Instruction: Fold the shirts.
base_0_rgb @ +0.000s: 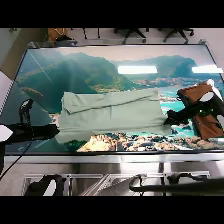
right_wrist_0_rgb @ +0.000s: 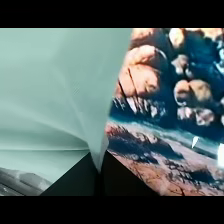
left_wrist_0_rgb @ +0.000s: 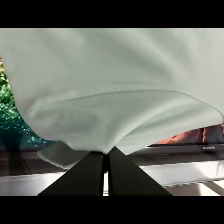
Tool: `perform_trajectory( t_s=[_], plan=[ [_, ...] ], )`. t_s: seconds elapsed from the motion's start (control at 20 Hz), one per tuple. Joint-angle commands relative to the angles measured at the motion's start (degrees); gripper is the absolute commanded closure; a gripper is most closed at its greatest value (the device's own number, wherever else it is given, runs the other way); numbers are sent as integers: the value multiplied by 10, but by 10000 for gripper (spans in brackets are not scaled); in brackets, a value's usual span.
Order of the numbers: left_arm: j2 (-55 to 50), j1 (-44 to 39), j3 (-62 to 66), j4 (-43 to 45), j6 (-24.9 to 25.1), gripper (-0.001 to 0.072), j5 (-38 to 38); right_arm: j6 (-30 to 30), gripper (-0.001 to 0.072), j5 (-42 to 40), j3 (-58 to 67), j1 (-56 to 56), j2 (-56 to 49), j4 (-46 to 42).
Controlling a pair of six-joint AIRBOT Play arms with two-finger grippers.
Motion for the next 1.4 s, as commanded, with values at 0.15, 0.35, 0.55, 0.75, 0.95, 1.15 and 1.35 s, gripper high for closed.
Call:
perform_trajectory(
  t_s=[0.15,0.35,0.55,0.75,0.95,1.15,1.35],
  plan=[
    [-57,-27,45,6,14,692,98,-101,694,-105,9,-6,19,178],
    [-223,-78,176,12,29,692,178,-182,694,-210,31,-5,-24,292],
    [-394,-70,295,13,30,692,205,-219,693,-263,73,-5,-110,313],
    [-534,-85,384,12,60,691,224,-357,688,-273,83,-4,-185,461],
    [-627,-102,458,8,59,687,217,-422,525,-278,83,-6,-213,524],
    [-662,-106,536,9,57,37,131,-419,206,-307,108,-30,-211,481],
    [-648,-96,589,8,50,37,57,-369,67,-324,133,-43,-219,402]
  ],
)
